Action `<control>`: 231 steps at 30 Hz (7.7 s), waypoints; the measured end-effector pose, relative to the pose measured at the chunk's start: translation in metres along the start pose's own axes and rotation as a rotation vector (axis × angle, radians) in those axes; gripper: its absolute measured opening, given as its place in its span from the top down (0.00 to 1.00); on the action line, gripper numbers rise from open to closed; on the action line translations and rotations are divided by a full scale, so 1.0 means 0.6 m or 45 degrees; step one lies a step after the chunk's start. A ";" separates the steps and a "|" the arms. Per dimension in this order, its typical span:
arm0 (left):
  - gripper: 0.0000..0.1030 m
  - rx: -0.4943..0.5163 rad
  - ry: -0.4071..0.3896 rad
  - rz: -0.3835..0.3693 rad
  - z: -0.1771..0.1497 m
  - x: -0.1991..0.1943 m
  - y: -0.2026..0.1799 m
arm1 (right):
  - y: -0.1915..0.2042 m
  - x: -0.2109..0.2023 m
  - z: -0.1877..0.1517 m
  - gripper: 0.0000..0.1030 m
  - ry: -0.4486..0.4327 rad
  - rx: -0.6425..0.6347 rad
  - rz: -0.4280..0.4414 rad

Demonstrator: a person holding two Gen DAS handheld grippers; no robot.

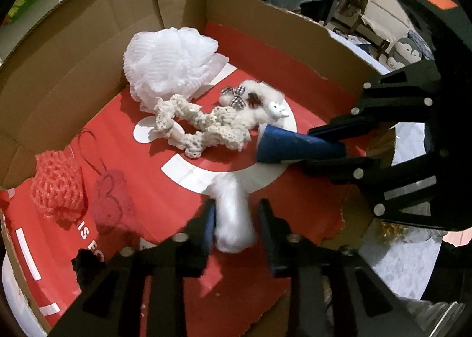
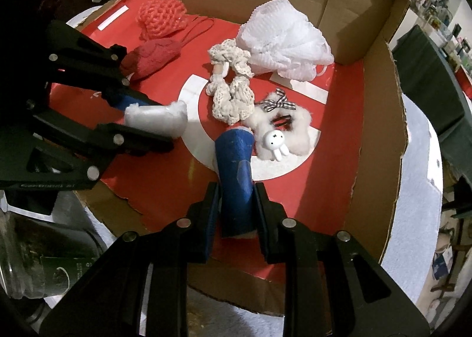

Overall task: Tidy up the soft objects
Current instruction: 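Open the left tool to release the white cloth while the right tool releases the blue cylinder, then withdraw both tools from the box toward the remaining items, then grasp the white tissue pad with the left tool while the right tool grasps the tan round sponge, then carry the white tissue pad and tan sponge into the box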

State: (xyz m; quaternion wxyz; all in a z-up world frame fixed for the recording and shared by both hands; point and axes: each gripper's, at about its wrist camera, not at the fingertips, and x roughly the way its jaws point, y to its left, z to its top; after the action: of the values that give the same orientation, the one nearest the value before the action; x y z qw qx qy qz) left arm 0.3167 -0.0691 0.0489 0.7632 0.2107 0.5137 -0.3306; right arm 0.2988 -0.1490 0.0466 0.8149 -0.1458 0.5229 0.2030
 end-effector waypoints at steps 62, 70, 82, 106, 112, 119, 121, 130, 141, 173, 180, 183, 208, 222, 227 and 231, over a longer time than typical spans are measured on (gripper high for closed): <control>0.00 -0.665 -0.661 0.510 -0.431 -0.139 -0.203 | 0.191 -0.119 -0.340 0.14 -0.581 0.314 0.053; 0.00 -0.706 -0.637 0.508 -0.442 -0.138 -0.183 | 0.215 -0.084 -0.309 0.14 -0.498 0.270 0.150; 0.00 -0.641 -0.600 0.362 -0.412 -0.116 -0.196 | 0.159 -0.098 -0.343 0.14 -0.484 0.319 -0.049; 0.85 -0.504 -0.549 0.239 -0.364 -0.091 -0.210 | 0.187 -0.095 -0.320 0.83 -0.551 0.069 0.154; 0.85 -0.499 -0.565 0.251 -0.367 -0.100 -0.210 | 0.191 -0.108 -0.322 0.83 -0.568 0.078 0.164; 0.85 -0.533 -0.581 0.290 -0.387 -0.124 -0.195 | 0.181 -0.113 -0.330 0.83 -0.558 0.110 0.145; 0.85 -0.546 -0.582 0.303 -0.395 -0.132 -0.188 | 0.172 -0.116 -0.335 0.83 -0.553 0.126 0.135; 0.85 -0.601 -0.607 0.346 -0.435 -0.161 -0.154 | 0.124 -0.118 -0.353 0.83 -0.516 0.187 0.070; 0.85 -0.652 -0.669 0.387 -0.477 -0.192 -0.091 | 0.059 -0.122 -0.352 0.83 -0.492 0.216 0.015; 0.85 -0.343 -0.644 0.252 -0.335 -0.235 0.040 | -0.008 -0.159 -0.164 0.83 -0.450 -0.106 0.097; 0.85 -0.334 -0.565 0.177 -0.271 -0.213 0.051 | 0.006 -0.160 -0.076 0.83 -0.407 -0.148 0.253; 0.85 -0.352 -0.531 0.159 -0.249 -0.203 0.061 | 0.025 -0.150 -0.038 0.83 -0.375 -0.196 0.300; 0.85 -0.488 -0.178 0.090 -0.161 -0.088 0.132 | 0.154 0.028 0.131 0.81 0.090 -0.442 0.455; 0.84 -0.492 -0.093 0.131 -0.152 -0.060 0.136 | 0.180 0.066 0.135 0.77 0.172 -0.452 0.344; 0.79 -0.483 -0.090 0.149 -0.150 -0.057 0.133 | 0.183 0.066 0.136 0.51 0.162 -0.450 0.324; 0.68 -0.480 -0.106 0.159 -0.152 -0.062 0.128 | 0.178 0.061 0.140 0.45 0.122 -0.444 0.312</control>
State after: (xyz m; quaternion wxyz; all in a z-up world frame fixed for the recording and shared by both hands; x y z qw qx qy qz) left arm 0.3038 0.0553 0.0468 0.8287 0.0816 0.5205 -0.1890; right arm 0.3273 -0.0111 0.0452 0.7209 -0.2294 0.5318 0.3806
